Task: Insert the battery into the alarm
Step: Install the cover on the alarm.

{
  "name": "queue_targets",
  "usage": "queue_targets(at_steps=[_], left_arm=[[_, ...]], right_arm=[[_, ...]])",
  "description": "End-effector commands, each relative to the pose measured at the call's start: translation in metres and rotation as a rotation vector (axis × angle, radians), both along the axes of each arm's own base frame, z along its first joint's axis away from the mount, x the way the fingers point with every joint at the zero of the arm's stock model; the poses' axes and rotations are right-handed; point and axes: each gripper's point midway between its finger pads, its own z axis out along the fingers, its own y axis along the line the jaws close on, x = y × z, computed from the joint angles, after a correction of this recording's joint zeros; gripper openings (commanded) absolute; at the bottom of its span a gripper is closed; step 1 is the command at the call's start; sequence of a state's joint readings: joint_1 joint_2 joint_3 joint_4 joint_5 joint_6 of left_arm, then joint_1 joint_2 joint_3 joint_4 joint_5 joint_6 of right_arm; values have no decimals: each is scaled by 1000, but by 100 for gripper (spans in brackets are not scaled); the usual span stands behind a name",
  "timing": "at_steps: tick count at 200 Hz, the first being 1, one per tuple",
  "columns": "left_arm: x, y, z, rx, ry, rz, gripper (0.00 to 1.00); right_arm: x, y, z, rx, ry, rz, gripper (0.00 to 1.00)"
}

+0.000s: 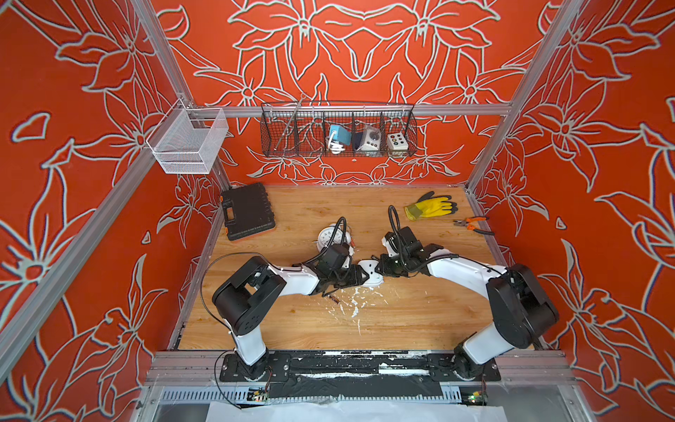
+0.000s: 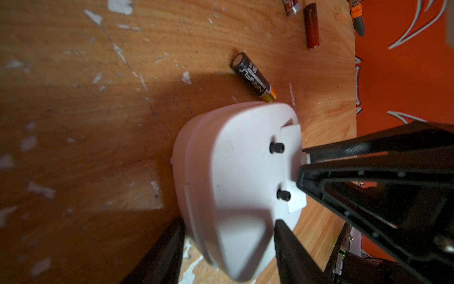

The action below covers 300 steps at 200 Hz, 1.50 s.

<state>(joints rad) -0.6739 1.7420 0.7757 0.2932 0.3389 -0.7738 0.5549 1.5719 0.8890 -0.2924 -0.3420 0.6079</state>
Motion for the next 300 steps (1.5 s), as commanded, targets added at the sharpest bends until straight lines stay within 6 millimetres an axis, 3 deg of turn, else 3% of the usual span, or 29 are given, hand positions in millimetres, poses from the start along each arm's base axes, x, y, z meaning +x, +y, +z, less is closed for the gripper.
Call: queue_targets(at_steps=[1,42,94,140,215,243,262,300], left_arm=[[-9,13,-17,53,45,8,57],[-9,12,-17,47,47,7,57],[-9,12,-17,51,45,5,57],[-8,12,-16,55,44,3,57],[-7,11,-18,55,49,3,57],[-7,11,-17,54,47,3,57],[-8,12,-15,54,44,6,57],[-5,13,-1,23,4,20,58]], right_arm=[[-15,-13,-11,-68,55,4,30],[-6,-12,14,-47,-12,-8,41],[-4,-8,1,-39,13,-6,42],[0,-7,-12,-44,39,-16,34],[-22,-12,-34,-27,107,-27,19],[-21,-11,-31,-18,105,-30,11],[-16,-9,-18,-7,70,-28,16],[-3,-12,10,-25,-18,-32,35]])
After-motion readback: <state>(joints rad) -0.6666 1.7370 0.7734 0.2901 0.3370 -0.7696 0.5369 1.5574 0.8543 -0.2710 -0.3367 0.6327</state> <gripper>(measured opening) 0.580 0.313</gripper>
